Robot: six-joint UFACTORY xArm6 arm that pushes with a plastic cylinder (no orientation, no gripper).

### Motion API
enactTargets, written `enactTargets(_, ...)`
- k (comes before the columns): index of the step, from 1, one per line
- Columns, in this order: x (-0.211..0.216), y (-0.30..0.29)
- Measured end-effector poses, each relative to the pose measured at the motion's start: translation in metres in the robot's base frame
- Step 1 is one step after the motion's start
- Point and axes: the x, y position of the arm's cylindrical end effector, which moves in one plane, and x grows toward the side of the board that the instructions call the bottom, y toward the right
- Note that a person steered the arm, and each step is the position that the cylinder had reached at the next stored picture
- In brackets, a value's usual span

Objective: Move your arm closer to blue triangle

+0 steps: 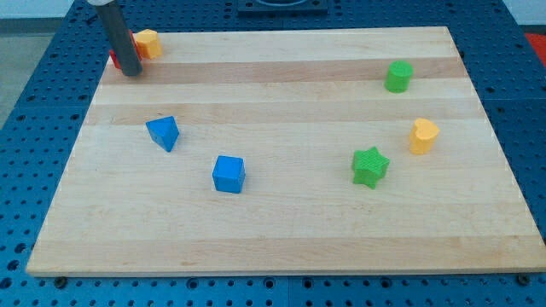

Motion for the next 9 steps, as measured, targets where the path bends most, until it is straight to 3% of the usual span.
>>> enactTargets(1,-0.012,-0.009)
enactTargets(4,0.024,0.001)
enactTargets(7,0.099,0.136)
enactTargets(8,0.143,0.152)
enactTargets(9,0.153,0.151)
